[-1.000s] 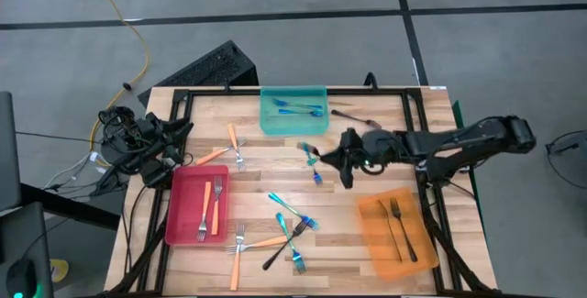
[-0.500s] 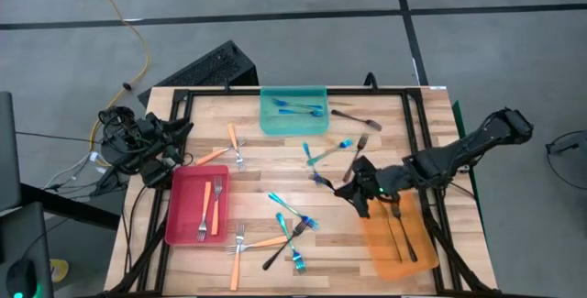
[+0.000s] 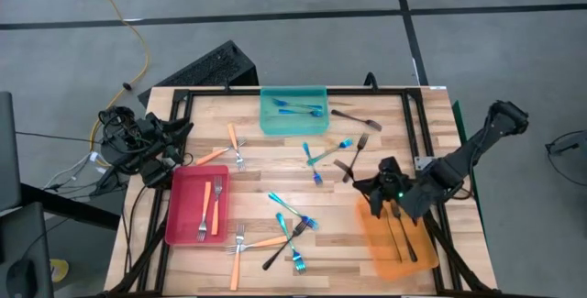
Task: Sort silverware by color (type)
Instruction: Put the black fork into the orange bin
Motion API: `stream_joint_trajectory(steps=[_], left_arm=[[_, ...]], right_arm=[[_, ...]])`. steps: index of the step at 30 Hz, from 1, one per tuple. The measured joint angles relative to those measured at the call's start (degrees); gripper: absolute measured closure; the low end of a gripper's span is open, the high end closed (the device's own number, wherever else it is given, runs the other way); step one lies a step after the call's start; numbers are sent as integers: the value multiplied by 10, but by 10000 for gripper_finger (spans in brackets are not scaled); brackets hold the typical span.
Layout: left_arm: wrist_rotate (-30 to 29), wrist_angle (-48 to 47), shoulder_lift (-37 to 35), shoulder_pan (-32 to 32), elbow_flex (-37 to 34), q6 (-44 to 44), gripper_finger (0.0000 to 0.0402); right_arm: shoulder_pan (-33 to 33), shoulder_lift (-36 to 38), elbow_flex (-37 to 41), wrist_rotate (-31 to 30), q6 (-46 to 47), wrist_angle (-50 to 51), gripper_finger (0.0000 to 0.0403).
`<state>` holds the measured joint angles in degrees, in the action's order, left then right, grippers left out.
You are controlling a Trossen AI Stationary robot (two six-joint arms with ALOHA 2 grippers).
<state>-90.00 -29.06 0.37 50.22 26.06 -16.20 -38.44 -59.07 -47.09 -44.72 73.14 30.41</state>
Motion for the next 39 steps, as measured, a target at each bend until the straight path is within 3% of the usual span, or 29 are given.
stream_joint_trajectory(steps=[9,15,22,31,39], left_arm=[[0,0,0,0,0,-1,289],[0,0,0,0,0,-1,289],[0,0,0,0,0,-1,289],[0,0,0,0,0,-1,289],[0,0,0,0,0,0,289]], right_arm=[[-41,-2,0,40,182,179,370],[-71,-1,0,139,286,261,370],[-114,-2,0,237,369,295,370],[-149,-37,0,258,457,299,370],[-183,-69,0,281,469,278,370]])
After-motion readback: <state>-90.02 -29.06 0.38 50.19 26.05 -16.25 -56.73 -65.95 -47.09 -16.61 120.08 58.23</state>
